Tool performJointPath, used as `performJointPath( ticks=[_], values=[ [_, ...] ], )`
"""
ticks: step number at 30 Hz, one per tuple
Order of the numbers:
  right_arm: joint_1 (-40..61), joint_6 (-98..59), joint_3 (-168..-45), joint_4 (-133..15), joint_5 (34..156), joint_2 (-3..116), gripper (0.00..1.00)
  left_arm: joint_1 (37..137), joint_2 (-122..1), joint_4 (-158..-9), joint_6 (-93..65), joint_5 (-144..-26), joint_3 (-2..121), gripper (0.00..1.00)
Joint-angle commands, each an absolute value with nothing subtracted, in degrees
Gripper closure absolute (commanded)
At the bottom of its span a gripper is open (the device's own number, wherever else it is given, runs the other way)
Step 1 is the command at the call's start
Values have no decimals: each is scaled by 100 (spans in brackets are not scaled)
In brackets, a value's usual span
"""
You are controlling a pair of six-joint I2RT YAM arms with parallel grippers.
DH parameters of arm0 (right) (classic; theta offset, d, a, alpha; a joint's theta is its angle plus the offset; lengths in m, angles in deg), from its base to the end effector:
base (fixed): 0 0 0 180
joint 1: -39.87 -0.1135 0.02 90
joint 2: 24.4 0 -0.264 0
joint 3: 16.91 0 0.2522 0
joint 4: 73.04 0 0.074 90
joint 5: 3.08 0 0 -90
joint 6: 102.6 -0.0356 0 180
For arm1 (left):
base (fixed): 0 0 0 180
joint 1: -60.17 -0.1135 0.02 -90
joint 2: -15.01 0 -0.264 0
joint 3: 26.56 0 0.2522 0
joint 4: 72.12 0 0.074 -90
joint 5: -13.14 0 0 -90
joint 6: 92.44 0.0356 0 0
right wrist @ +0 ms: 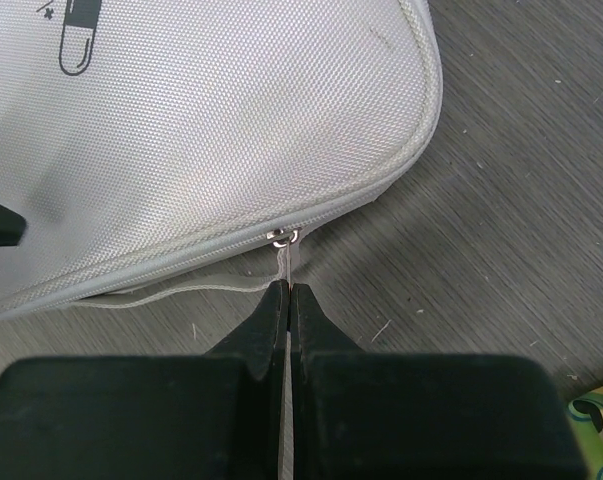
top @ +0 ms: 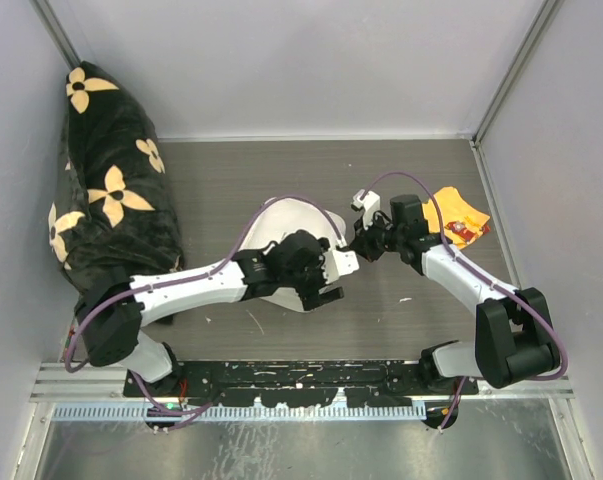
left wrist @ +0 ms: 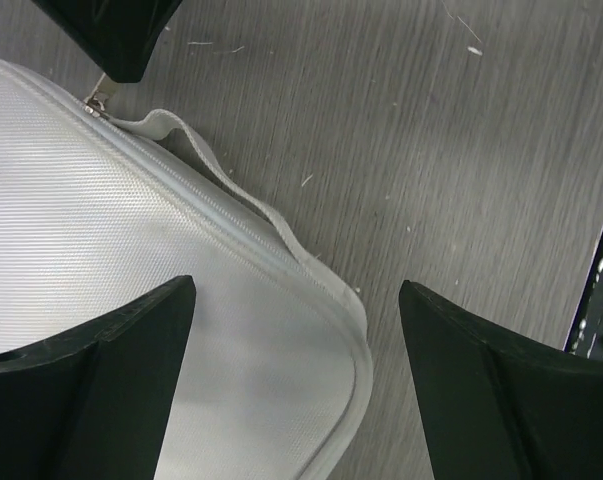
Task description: Organize the medicine kit
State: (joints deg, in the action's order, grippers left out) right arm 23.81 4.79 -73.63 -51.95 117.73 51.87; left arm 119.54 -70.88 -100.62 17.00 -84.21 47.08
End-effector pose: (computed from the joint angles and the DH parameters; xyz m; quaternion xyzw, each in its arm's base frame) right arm 0.2586 0.0934 0.2175 -0.3583 0.8070 0.2367 0.4053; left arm 0.1644 -0.2866 0.2520 0.5965 0.6840 -0.1967 0.3709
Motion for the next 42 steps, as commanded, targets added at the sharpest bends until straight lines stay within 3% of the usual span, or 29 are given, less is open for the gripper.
performJointPath(
  ticks=[1,4,15,20,30,42],
  values=[
    [2484,438,-7527,-5388,11989,5033,99,12128,-7495,-9507,911,-7693,5176,15],
    [2527,437,-7518,-5383,12062,4988,99,12213,-7737,-9299,1255,-7057,5186,19],
    [2585,538,-7503,-5331,12392,4993,99,12214,-7457,-9473,2787,-6301,4327,66],
    [2581,603,-7491,-5399,12161,5049,99,12197,-7006,-9780,3152,-6225,3963,98],
    [2823,967,-7415,-5403,11519,4970,99,11816,-6153,-10057,3389,-6526,3415,100],
    [2935,1091,-7458,-5262,11747,5032,99,11110,-5509,-11124,4764,-8344,3221,100]
  ],
)
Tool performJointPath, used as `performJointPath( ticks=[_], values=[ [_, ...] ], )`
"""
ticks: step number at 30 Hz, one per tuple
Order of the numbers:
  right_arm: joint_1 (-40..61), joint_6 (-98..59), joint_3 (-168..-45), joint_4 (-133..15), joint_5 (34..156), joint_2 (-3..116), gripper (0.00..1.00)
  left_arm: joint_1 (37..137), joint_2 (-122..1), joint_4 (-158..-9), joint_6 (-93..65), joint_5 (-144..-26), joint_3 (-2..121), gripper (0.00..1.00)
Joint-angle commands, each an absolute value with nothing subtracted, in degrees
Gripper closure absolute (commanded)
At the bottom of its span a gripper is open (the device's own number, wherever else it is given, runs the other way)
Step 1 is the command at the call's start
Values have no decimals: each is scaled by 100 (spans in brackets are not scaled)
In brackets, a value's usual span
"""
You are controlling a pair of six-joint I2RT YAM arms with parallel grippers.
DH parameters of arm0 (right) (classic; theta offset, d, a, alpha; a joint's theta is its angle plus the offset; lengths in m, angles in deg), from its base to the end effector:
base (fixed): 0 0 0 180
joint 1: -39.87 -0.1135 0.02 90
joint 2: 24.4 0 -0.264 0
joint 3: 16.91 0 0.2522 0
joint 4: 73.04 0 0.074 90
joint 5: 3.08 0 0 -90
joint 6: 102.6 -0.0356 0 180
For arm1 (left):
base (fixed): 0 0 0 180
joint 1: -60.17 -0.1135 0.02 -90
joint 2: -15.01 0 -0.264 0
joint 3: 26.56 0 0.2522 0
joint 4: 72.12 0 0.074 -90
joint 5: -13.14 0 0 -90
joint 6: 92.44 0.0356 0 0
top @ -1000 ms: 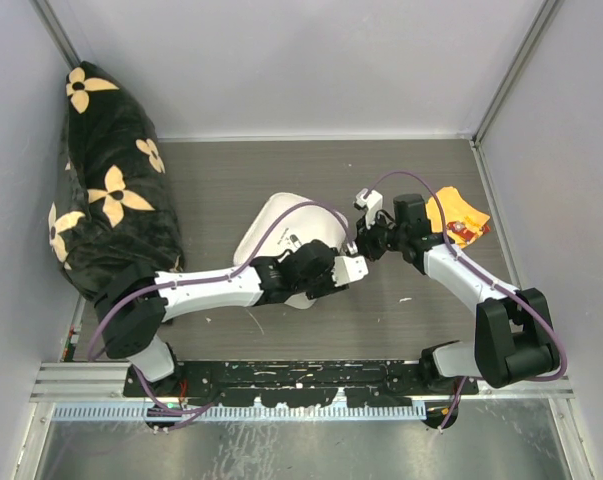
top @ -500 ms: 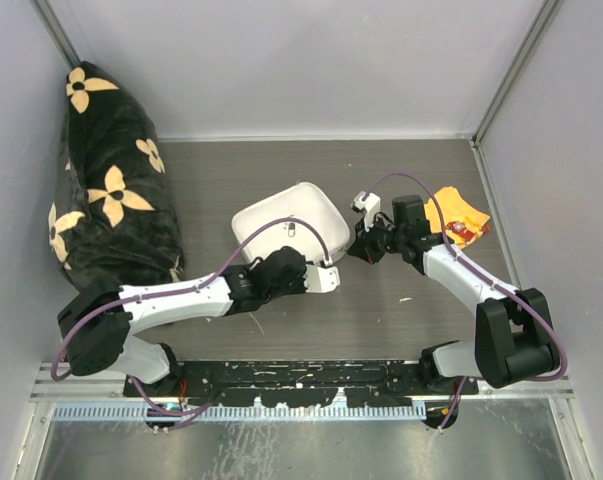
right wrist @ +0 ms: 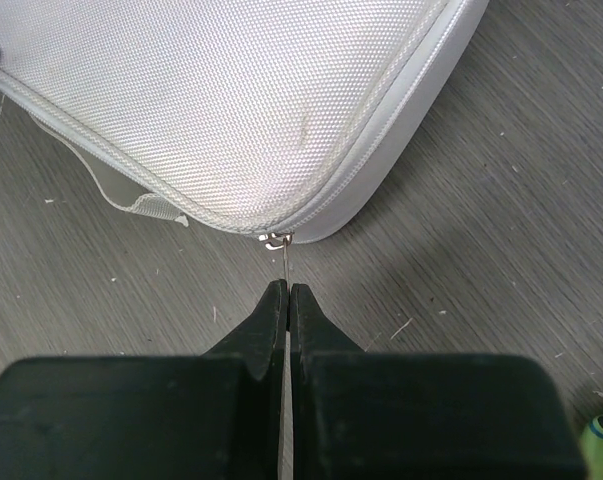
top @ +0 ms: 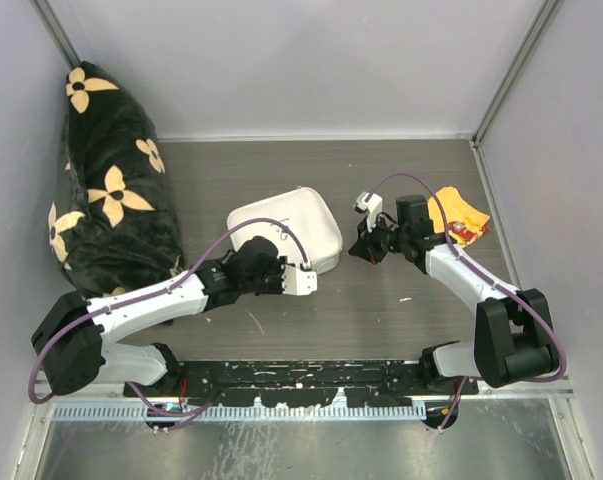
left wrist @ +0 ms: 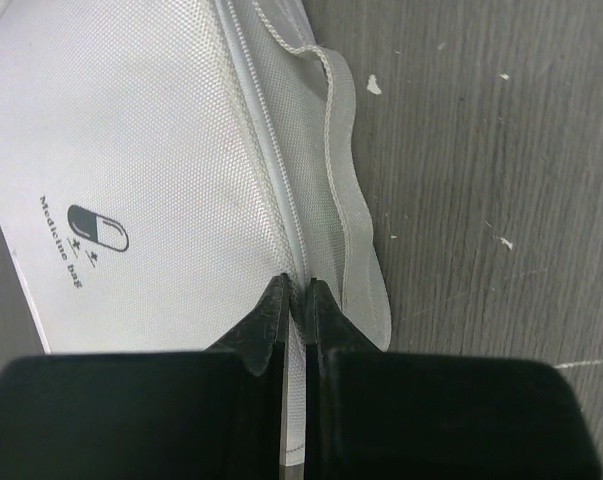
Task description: Organize the medicine kit
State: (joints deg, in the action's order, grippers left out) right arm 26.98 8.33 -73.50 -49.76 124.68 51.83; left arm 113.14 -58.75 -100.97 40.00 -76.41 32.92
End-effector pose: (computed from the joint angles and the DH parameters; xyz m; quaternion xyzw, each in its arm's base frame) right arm 0.2578 0.0814 0.2156 -0.3760 0.7924 0.2694 0.3978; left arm 0.1632 -0.2158 0.2298 0.6776 0.6186 -0.0329 0.3964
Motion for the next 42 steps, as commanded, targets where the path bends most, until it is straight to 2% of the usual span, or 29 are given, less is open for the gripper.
performJointPath(
  ticks=[1,6,11,18,21,23,28,36,39,41,42],
  values=[
    [2936,1046,-7454,-5309,11671,5017,99,11025,-5491,-11268,5024,-8557,3214,100],
    [2932,657,-7437,-5556,11634,4995,99,10950,-5527,-11559,5890,-8901,3138,100],
    [2933,742,-7405,-5528,11797,5030,99,10952,-5617,-11512,5617,-9125,3456,97],
    [2936,1025,-7396,-5256,12260,5023,99,10959,-5728,-10580,4184,-9344,4039,42],
    [2937,1025,-7424,-5181,12387,5018,99,11033,-6021,-10212,3707,-9281,4325,30],
    [2938,999,-7435,-5156,12481,4969,99,11189,-6264,-10056,3483,-9006,4563,25],
    [2932,766,-7475,-5121,12755,4862,99,11647,-6978,-9668,3279,-8240,4983,21],
    [2932,630,-7532,-5051,12854,4777,99,11868,-8269,-9390,3360,-7196,5754,23],
    [2933,638,-7532,-5017,12843,4783,99,11861,-8491,-9247,3563,-6824,5764,29],
    [2932,675,-7540,-4998,12840,4793,99,11862,-8499,-9174,3705,-6749,5633,37],
    [2932,701,-7540,-4984,12840,4798,99,11861,-8470,-9158,3782,-6732,5544,45]
  ],
)
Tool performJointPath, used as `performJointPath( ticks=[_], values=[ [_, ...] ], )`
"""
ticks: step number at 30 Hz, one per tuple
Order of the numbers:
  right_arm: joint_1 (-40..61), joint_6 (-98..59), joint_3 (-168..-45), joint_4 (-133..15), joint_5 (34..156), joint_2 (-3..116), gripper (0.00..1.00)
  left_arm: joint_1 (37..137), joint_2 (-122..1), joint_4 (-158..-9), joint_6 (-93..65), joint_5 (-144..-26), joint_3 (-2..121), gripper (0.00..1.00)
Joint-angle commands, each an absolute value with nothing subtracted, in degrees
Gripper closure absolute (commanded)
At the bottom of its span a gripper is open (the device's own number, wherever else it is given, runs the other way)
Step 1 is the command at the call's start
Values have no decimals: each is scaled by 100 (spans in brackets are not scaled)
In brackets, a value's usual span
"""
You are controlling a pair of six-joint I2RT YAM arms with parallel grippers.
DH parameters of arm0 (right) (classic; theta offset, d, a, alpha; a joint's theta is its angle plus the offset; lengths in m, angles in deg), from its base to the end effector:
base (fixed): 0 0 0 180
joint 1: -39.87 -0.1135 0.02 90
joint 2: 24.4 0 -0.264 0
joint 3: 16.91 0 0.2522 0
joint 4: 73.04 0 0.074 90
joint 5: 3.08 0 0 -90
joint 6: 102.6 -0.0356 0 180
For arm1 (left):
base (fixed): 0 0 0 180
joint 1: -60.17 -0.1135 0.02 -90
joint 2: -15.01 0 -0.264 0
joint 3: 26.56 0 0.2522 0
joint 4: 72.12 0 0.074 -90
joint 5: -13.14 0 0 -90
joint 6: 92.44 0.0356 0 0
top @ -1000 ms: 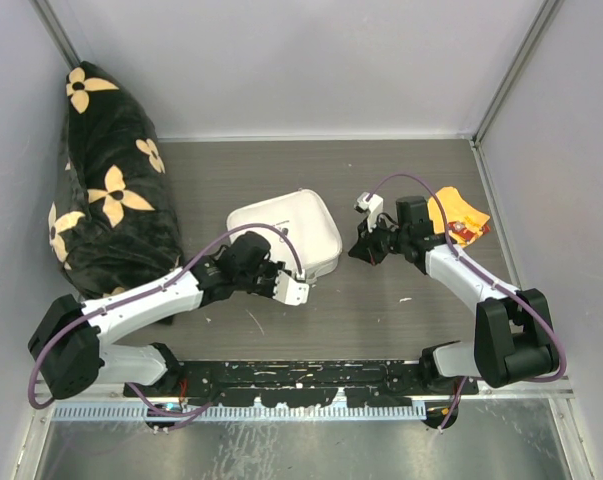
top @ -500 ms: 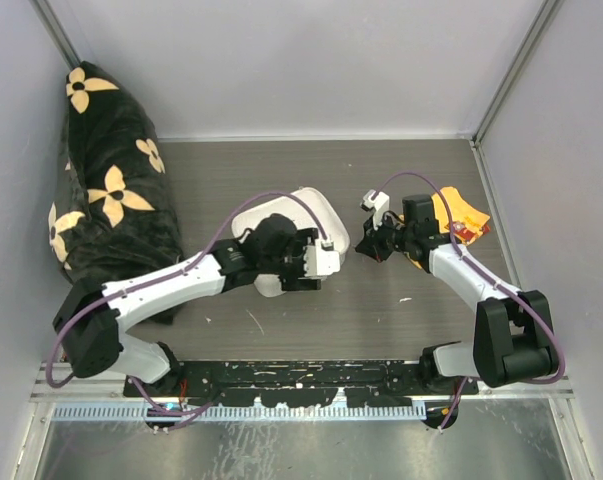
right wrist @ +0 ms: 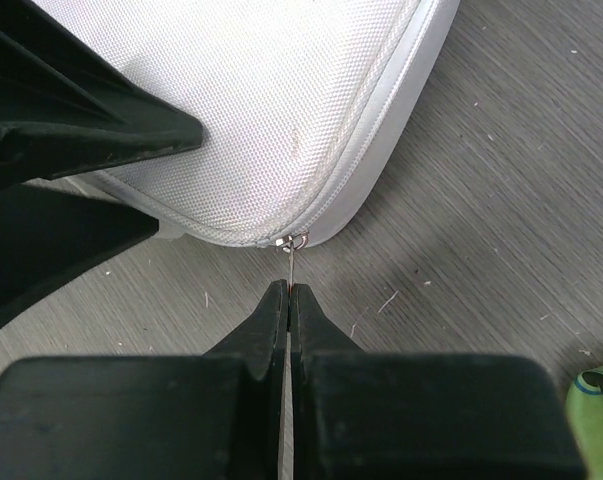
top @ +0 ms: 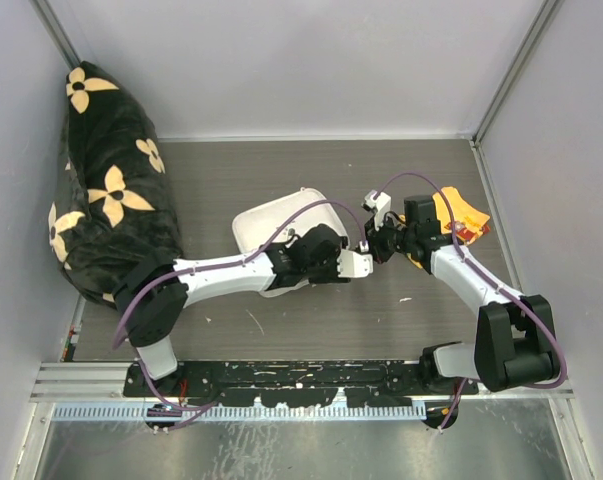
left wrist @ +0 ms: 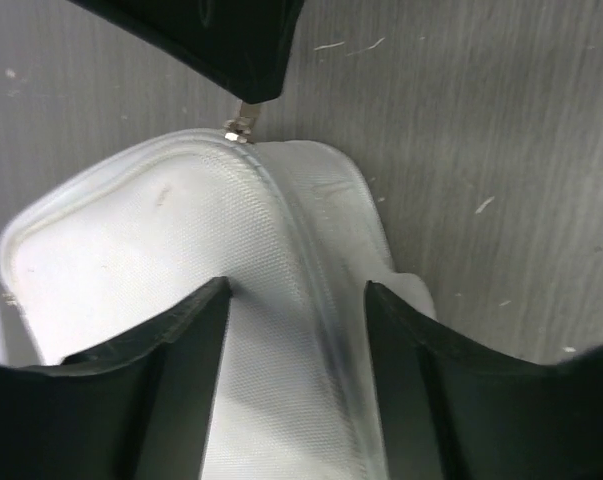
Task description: Organize the medicine kit
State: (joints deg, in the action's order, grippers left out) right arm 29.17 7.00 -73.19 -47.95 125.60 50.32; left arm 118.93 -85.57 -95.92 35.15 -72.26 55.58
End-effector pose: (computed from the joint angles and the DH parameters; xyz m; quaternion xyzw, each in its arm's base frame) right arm 0.2548 0.0708 0.2183 -0.3527 0.8028 0.2745 0.3947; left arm 0.2041 -0.3309 0.2196 0.6700 0.6214 -0.0382 0.4044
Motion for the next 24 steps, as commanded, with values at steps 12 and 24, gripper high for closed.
performJointPath(
  ticks=[12,24],
  values=[
    [2935,1688,-7435,-4747,12770,4748,99,11857,-7101,-10410,4671,-7568,4086,100],
    [2933,1693,-7169,-5242,12173,4482,99,11744,-6049,-11599,5651,-8798,3685,100]
  ],
)
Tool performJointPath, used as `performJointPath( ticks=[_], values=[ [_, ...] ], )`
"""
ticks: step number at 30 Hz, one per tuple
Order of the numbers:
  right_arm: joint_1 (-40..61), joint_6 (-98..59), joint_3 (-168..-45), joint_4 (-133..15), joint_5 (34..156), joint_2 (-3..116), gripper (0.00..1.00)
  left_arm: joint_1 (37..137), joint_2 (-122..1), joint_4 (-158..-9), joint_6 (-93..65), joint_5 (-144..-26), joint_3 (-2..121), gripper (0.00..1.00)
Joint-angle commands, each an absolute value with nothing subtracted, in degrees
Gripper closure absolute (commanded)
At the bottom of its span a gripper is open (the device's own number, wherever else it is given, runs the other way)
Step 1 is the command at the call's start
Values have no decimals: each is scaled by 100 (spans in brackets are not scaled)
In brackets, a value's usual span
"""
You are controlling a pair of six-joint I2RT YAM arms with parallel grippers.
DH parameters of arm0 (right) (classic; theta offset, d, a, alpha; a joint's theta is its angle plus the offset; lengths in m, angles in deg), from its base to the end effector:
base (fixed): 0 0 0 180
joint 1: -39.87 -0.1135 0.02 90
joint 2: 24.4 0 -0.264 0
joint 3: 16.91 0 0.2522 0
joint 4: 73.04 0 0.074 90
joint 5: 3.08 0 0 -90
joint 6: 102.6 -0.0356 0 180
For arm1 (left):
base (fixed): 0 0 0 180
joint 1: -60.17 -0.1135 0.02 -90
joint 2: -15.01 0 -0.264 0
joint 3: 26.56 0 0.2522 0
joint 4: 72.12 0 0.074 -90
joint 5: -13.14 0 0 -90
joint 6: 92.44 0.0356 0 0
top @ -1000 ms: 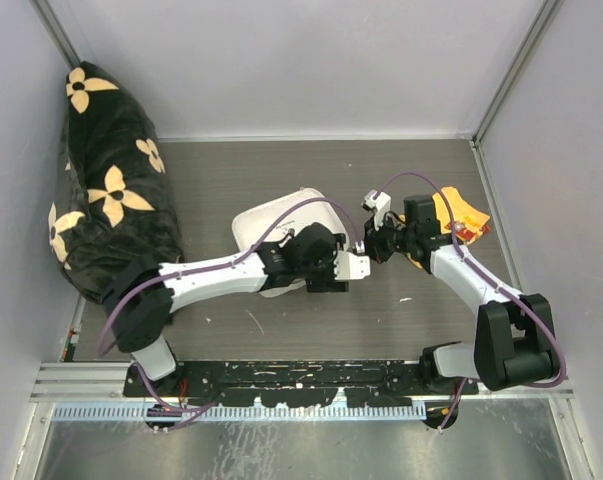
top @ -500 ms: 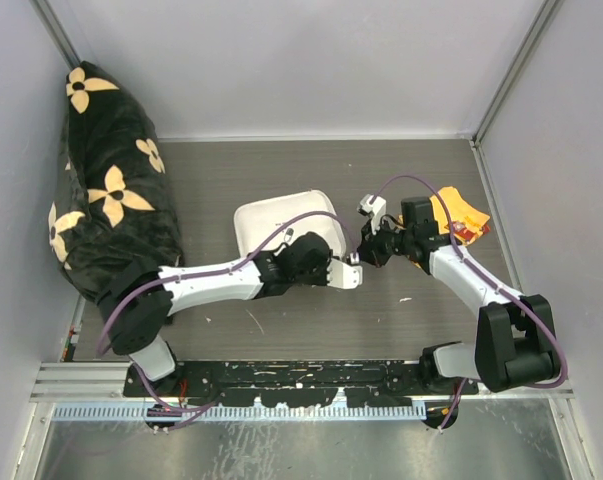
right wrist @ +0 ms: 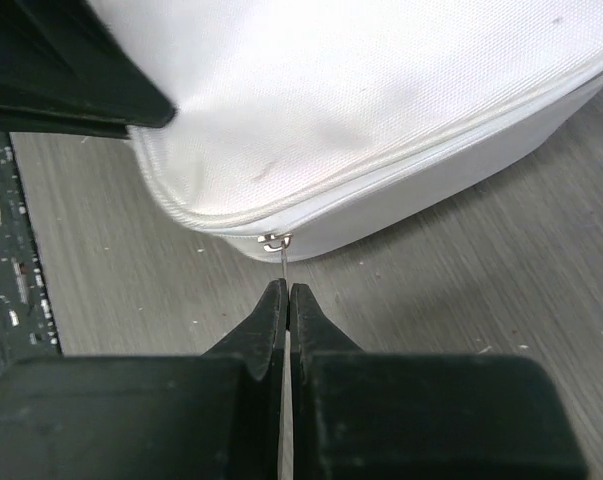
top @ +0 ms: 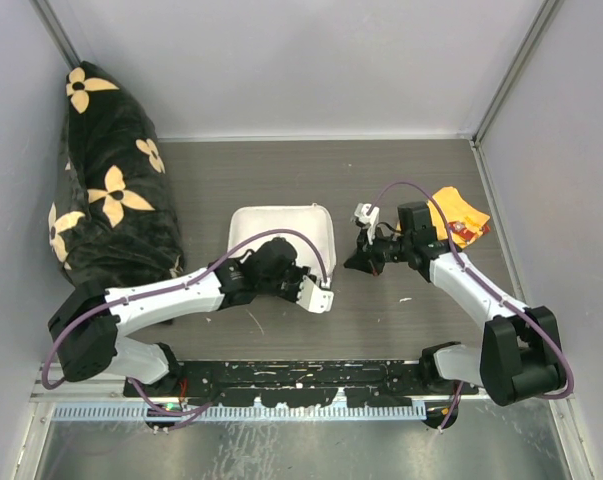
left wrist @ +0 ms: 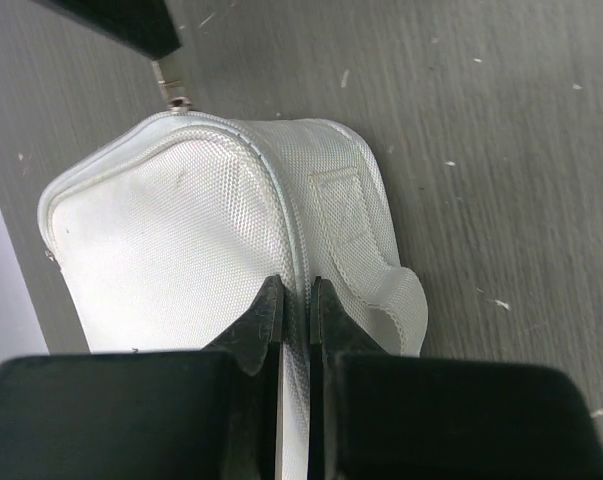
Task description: Organize the medicine kit
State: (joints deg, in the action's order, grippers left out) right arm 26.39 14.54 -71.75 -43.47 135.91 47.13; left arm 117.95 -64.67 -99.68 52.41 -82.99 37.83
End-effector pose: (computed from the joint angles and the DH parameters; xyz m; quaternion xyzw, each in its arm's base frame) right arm 0.2322 0.0833 0.2211 -0.4380 0.7384 0.3417 0.3823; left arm 0.1547 -0.2526 0.2323 0.7734 0.4898 -0.0592 0.3980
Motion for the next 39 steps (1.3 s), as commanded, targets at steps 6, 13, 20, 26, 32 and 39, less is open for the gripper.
performJointPath(
  ticks=[6,13,20,26,32,39],
  values=[
    [2888,1412,-7045,-5598,11853,4431,99,11739,-5944,-11791,6115,-9313,3577,100],
    [2826,1096,-7027,-5909,11467,4550,99,11744,-5961,-11824,6290,-9543,3512,100],
    [2742,802,-7110,-6101,11123,4777,99,11741,-5908,-11612,5953,-9512,3395,87],
    [2729,959,-7125,-5844,11916,4776,99,11742,-5530,-10459,4587,-9247,3397,33],
    [2722,955,-7249,-5617,12196,4859,99,11963,-5968,-9831,3298,-8779,4012,16],
    [2714,954,-7277,-5537,12204,4807,99,12402,-6829,-9482,2335,-8053,4608,15]
  ],
)
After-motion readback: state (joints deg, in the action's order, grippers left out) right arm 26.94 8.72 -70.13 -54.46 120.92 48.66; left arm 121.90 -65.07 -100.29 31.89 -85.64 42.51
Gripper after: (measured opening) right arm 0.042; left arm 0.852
